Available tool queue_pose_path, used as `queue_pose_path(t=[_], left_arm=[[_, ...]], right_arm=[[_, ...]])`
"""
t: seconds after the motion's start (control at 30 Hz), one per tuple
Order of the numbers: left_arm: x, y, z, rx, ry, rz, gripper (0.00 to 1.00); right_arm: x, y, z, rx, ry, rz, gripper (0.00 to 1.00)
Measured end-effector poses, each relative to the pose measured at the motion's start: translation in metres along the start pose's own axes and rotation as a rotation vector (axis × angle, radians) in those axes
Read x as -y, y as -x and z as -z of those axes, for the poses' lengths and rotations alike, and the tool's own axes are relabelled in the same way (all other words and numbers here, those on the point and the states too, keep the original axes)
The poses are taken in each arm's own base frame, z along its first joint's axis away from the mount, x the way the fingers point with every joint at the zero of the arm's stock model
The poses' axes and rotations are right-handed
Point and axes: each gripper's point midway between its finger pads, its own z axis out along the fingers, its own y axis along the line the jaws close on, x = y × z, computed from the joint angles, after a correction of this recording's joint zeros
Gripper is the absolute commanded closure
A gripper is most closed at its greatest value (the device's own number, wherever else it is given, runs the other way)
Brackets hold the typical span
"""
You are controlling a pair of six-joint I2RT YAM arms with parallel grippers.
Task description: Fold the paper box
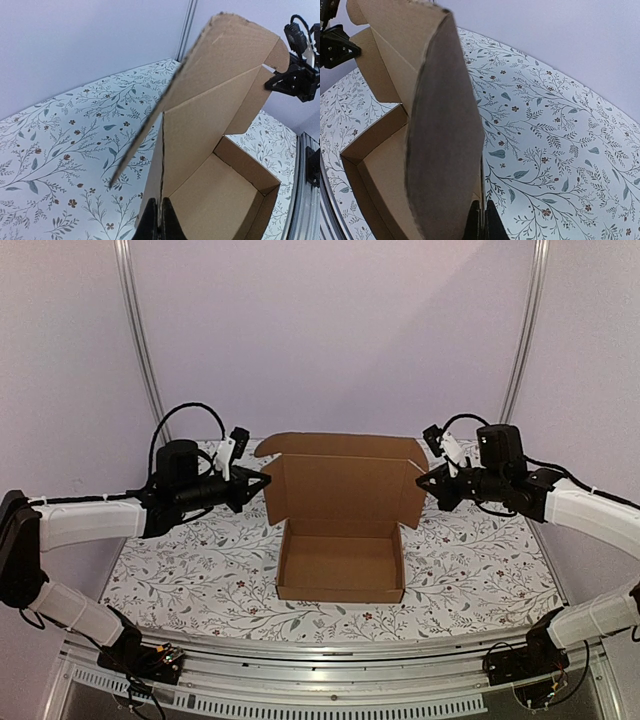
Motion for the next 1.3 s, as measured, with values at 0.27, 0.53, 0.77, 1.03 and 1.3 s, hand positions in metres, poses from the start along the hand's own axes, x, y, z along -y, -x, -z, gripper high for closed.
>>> queue_pose_path(t=[0.27, 0.53, 0.77, 1.03, 1.3], left_arm=[[0.009, -0.005, -0.003, -0.028, 0.055, 0.024, 1.00], [0.018, -0.005, -0.006, -0.055, 0.154, 0.071, 1.00], [0.023, -0.009, -0.007, -0.052, 0.218, 0.139, 1.00], [0.036, -0.013, -0.008, -0.043, 0.270, 0.163, 1.00], [0.047, -0.018, -0.007, -0.042, 0.298, 0.170, 1.00]], right_arm=[[-0.010, -0.001, 0.001, 0.004, -0.013, -0.097, 1.00], [-0.019, 0.002, 0.003, 0.016, -0.100, -0.196, 1.00], [-0.029, -0.002, 0.003, 0.032, -0.189, -0.249, 1.00], [-0.036, -0.010, 0.009, 0.059, -0.256, -0.309, 1.00], [-0.044, -0.013, 0.014, 0.097, -0.340, -0.325, 1.00]])
